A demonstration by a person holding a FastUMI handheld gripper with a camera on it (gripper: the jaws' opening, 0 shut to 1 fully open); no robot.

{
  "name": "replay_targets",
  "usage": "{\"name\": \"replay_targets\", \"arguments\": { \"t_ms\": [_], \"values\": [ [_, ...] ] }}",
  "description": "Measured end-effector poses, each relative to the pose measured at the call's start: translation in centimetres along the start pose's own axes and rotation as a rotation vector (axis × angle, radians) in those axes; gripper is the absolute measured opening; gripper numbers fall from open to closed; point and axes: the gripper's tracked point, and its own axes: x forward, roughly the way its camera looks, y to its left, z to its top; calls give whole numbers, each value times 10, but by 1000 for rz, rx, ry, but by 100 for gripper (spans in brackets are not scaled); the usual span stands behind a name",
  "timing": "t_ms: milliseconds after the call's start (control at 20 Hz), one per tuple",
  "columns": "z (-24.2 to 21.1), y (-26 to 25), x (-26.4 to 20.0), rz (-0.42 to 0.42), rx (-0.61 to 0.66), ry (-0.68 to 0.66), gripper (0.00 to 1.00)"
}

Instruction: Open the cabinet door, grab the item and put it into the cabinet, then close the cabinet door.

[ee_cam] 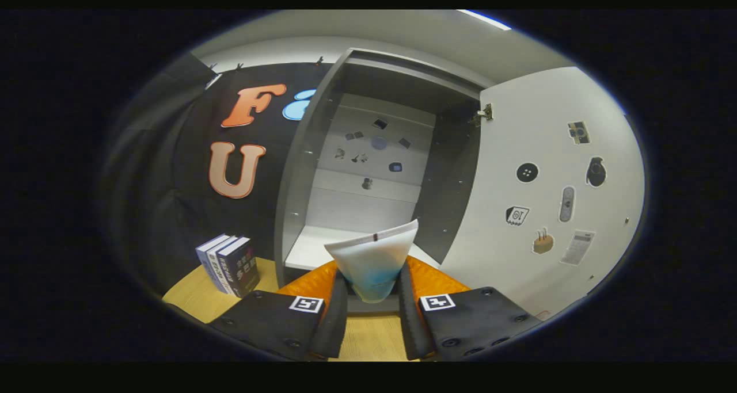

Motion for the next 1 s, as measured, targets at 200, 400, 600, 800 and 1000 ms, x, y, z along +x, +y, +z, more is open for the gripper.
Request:
{"name": "replay_targets", "arguments": {
  "t_ms": [200, 400, 600, 800, 1000],
  "values": [
    [21, -25, 49, -105, 9, 33, 48],
    [30, -27, 110, -101, 52, 59, 48],
    [25, -19, 169, -64, 85, 112, 48],
    [7, -1, 221, 11, 119, 160, 48],
    [-19, 23, 254, 96, 162, 209, 48]
  ]
}}
